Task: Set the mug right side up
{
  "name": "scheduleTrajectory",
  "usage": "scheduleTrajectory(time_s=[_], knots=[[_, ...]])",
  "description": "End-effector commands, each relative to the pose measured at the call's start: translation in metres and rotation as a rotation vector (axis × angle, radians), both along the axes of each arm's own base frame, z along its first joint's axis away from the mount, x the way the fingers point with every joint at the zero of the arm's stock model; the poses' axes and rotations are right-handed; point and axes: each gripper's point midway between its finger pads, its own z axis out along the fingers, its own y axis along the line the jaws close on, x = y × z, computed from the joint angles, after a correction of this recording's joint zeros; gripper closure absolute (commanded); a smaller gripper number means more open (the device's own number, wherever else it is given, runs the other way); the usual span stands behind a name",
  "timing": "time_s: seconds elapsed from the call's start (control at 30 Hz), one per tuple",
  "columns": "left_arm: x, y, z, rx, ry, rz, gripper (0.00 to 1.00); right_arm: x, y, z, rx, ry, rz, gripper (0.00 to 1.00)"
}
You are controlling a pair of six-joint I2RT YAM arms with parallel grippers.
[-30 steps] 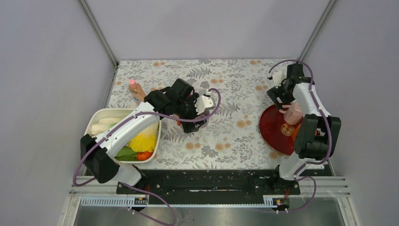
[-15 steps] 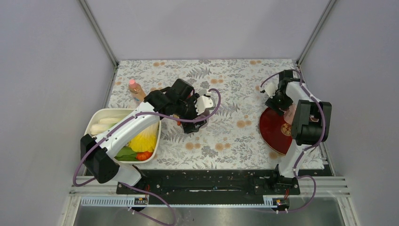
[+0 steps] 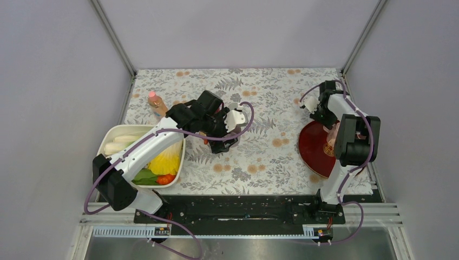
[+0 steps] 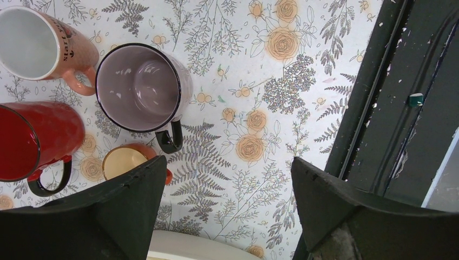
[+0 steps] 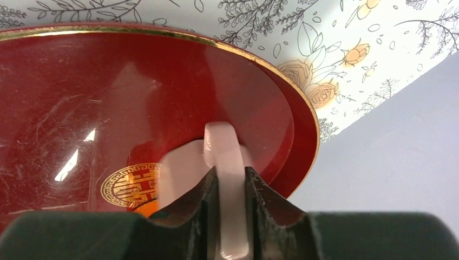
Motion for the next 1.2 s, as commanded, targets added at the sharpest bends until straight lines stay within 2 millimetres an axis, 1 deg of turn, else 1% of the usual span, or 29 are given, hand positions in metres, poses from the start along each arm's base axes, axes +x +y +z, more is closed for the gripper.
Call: scheduleTrajectory(time_s=[0.0, 0.07, 0.13, 0.17, 0.3, 0.37, 0.47, 0.53, 0.63, 0.73, 0.77, 0.83, 0.9, 0.93, 0.97, 1.03, 1.1, 1.17], knots=[[0.001, -0.007, 0.008, -0.047, -0.022, -0.027, 0.12, -0.001, 0.002, 0.009, -0.055, 0.052, 0.126, 0.77], [0.001, -0.006, 0.008, -0.047, -0.023, -0.026, 0.12, 0.000, 0.008, 0.013, -0.040, 0.037, 0.138, 0.88], [0.001, -0.006, 0.009, -0.050, -0.024, -0.025, 0.12, 0.003, 0.012, 0.023, -0.036, 0.007, 0.152, 0.98], [0.001, -0.006, 0.010, -0.050, -0.025, -0.025, 0.12, 0.005, 0.013, 0.030, -0.041, -0.012, 0.158, 1.00], [0.002, -0.007, 0.012, -0.055, -0.026, -0.021, 0.11, 0.010, 0.024, 0.062, -0.049, -0.106, 0.199, 1.00], [0.001, -0.007, 0.014, -0.059, -0.026, -0.017, 0.11, 0.009, 0.032, 0.085, -0.020, -0.174, 0.205, 1.00], [0.001, -0.006, 0.018, -0.068, -0.013, -0.015, 0.11, 0.005, 0.054, 0.122, 0.087, -0.307, 0.233, 1.00], [0.004, -0.005, 0.028, -0.089, -0.012, -0.001, 0.11, 0.006, 0.069, 0.151, 0.157, -0.438, 0.250, 1.00], [0.006, -0.005, 0.046, -0.138, -0.008, 0.016, 0.10, 0.006, 0.087, 0.197, 0.254, -0.651, 0.232, 1.00], [0.003, -0.009, 0.069, -0.209, 0.004, 0.010, 0.08, 0.002, 0.119, 0.246, 0.444, -0.868, 0.210, 1.00], [0.001, -0.010, 0.078, -0.236, 0.008, 0.005, 0.08, -0.002, 0.136, 0.259, 0.519, -0.913, 0.227, 1.00], [-0.001, -0.011, 0.099, -0.295, 0.017, 0.003, 0.06, -0.010, 0.165, 0.287, 0.655, -1.020, 0.225, 1.00], [-0.004, -0.012, 0.122, -0.364, 0.034, 0.004, 0.04, -0.022, 0.197, 0.319, 0.864, -1.105, 0.222, 1.00], [-0.004, -0.011, 0.133, -0.396, 0.039, 0.010, 0.04, -0.031, 0.214, 0.338, 0.982, -1.143, 0.242, 1.00], [-0.004, -0.010, 0.147, -0.430, 0.040, 0.020, 0.04, -0.042, 0.227, 0.355, 1.099, -1.174, 0.241, 1.00], [-0.001, -0.008, 0.163, -0.478, 0.054, 0.058, 0.03, -0.060, 0.252, 0.374, 1.285, -1.178, 0.252, 1.00], [0.004, -0.005, 0.177, -0.530, 0.071, 0.098, 0.04, -0.076, 0.272, 0.383, 1.419, -1.155, 0.266, 1.00], [0.001, -0.004, 0.190, -0.592, 0.110, 0.092, 0.05, -0.091, 0.289, 0.391, 1.536, -1.131, 0.280, 1.00]])
